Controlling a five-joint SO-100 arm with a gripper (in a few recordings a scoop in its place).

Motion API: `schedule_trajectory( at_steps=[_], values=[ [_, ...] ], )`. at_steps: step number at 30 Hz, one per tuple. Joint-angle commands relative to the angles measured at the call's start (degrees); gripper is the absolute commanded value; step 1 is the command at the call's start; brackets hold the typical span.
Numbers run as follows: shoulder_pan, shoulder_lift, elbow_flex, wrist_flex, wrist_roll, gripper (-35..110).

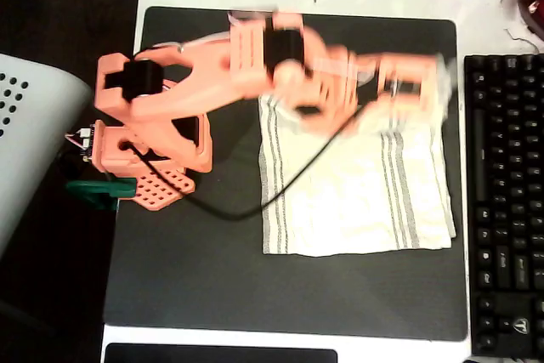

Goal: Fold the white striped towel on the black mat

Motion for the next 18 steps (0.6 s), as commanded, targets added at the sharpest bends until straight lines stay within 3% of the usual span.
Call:
schedule_trajectory(
  at_steps=[1, 7, 10, 18],
  values=[
    [9.40, 1.05, 8.35, -9.05, -4.92, 0],
    [20.04, -10.28, 19.60, -29.62, -11.16, 1],
    [21.88, -13.01, 23.29, -36.39, -11.78, 9],
    [28.92, -5.27, 26.19, -35.42, -19.86, 17]
  ],
)
